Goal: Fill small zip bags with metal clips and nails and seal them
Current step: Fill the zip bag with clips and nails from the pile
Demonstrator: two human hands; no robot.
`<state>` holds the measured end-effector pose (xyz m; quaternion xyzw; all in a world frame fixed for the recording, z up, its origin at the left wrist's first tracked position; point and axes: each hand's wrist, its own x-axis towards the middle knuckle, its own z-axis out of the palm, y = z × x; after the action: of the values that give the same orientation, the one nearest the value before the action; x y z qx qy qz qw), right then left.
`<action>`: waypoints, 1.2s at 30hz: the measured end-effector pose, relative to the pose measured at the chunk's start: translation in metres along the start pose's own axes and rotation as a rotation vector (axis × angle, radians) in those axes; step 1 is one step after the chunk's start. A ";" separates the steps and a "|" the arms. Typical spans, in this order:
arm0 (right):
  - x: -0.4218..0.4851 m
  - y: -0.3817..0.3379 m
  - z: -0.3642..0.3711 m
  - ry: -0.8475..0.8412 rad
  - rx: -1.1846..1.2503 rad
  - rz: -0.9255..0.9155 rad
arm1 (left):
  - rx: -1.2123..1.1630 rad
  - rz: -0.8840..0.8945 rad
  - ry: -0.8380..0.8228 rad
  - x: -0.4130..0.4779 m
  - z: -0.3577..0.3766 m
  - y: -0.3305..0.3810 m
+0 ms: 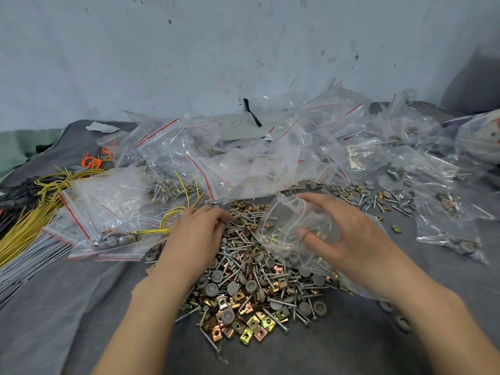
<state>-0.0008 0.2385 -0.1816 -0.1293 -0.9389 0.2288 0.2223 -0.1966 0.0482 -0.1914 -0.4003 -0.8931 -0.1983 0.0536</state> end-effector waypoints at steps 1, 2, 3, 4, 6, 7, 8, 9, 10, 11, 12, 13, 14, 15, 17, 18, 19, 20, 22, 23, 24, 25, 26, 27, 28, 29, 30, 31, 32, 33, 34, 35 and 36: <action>0.000 0.000 0.000 0.002 0.000 -0.002 | 0.010 0.005 0.004 0.000 0.000 0.000; 0.000 0.000 0.000 0.001 -0.001 -0.002 | 0.022 0.012 0.008 0.001 0.000 -0.001; 0.000 0.000 -0.001 0.000 -0.004 -0.002 | 0.032 0.019 0.016 0.001 0.000 -0.001; 0.000 0.000 -0.001 0.000 -0.007 -0.001 | 0.040 0.023 0.032 0.001 0.000 -0.001; -0.001 -0.001 -0.001 0.003 -0.009 -0.001 | 0.028 0.021 0.079 0.000 -0.002 -0.001; -0.001 -0.002 -0.002 0.004 -0.007 -0.001 | 0.012 0.014 0.104 0.000 -0.004 -0.001; -0.001 -0.002 -0.002 0.003 -0.008 -0.001 | -0.001 0.007 0.127 -0.001 -0.006 -0.001; -0.001 -0.002 -0.002 0.002 -0.012 -0.001 | -0.007 0.004 0.148 -0.001 -0.007 0.000; -0.001 -0.002 -0.002 0.002 -0.015 -0.002 | -0.015 0.007 0.168 -0.001 -0.008 0.001; -0.002 -0.002 -0.003 0.003 -0.016 -0.002 | -0.037 0.014 0.186 0.000 -0.009 0.002; -0.002 -0.002 -0.003 0.003 -0.017 0.000 | -0.087 0.022 0.196 0.000 -0.010 0.005; -0.002 -0.003 -0.003 0.003 -0.018 0.001 | -0.167 0.025 0.195 0.001 -0.011 0.010; -0.002 -0.003 -0.004 0.005 -0.021 -0.002 | -0.260 0.024 0.185 0.002 -0.013 0.015; -0.002 -0.004 -0.004 0.007 -0.024 -0.006 | -0.346 0.027 0.169 0.003 -0.014 0.023; -0.001 -0.004 -0.004 0.008 -0.023 -0.008 | -0.467 0.049 0.117 0.004 -0.013 0.039; -0.001 -0.003 -0.005 0.011 -0.019 -0.006 | -0.500 0.071 0.085 0.004 -0.012 0.047; -0.001 -0.004 -0.006 0.015 -0.016 -0.003 | -0.530 0.096 0.054 0.004 -0.010 0.055; -0.001 -0.004 -0.007 0.018 -0.016 0.000 | -0.568 0.118 0.024 0.003 -0.008 0.062; -0.001 -0.005 -0.009 0.019 -0.015 0.002 | -0.669 0.144 -0.028 0.002 -0.008 0.072; -0.002 -0.005 -0.009 0.017 -0.015 0.002 | -0.706 0.152 -0.037 0.003 -0.009 0.075; -0.002 -0.005 -0.009 0.017 -0.015 0.001 | -0.719 0.161 -0.023 0.003 -0.010 0.076; -0.003 -0.005 -0.010 0.017 -0.016 0.001 | -0.710 0.166 0.008 0.004 -0.012 0.075; -0.004 -0.004 -0.010 0.017 -0.020 0.001 | -0.686 0.164 0.046 0.004 -0.014 0.072; -0.004 -0.004 -0.010 0.016 -0.023 0.000 | -0.648 0.152 0.080 0.004 -0.016 0.068; -0.004 -0.004 -0.011 0.014 -0.023 0.002 | -0.599 0.133 0.106 0.004 -0.018 0.062; -0.004 -0.004 -0.011 0.012 -0.019 0.004 | -0.540 0.112 0.127 0.004 -0.019 0.056; -0.003 -0.004 -0.012 0.010 -0.013 0.008 | -0.477 0.089 0.145 0.003 -0.020 0.049; -0.003 -0.004 -0.012 0.010 -0.009 0.013 | -0.421 0.069 0.157 0.002 -0.021 0.042; -0.003 -0.004 -0.013 0.011 -0.008 0.019 | -0.371 0.053 0.160 0.000 -0.022 0.035; -0.003 -0.005 -0.013 0.012 -0.009 0.022 | -0.327 0.037 0.153 -0.001 -0.023 0.029; -0.004 -0.006 -0.013 0.011 -0.010 0.024 | -0.287 0.020 0.135 -0.003 -0.024 0.023; -0.004 -0.006 -0.013 0.009 -0.014 0.024 | -0.253 0.005 0.110 -0.004 -0.024 0.018; -0.004 -0.007 -0.013 0.007 -0.020 0.024 | -0.226 -0.005 0.088 -0.006 -0.024 0.014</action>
<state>0.0080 0.2360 -0.1695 -0.1435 -0.9387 0.2215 0.2217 -0.1838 0.0431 -0.1661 -0.3923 -0.8628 -0.3153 0.0466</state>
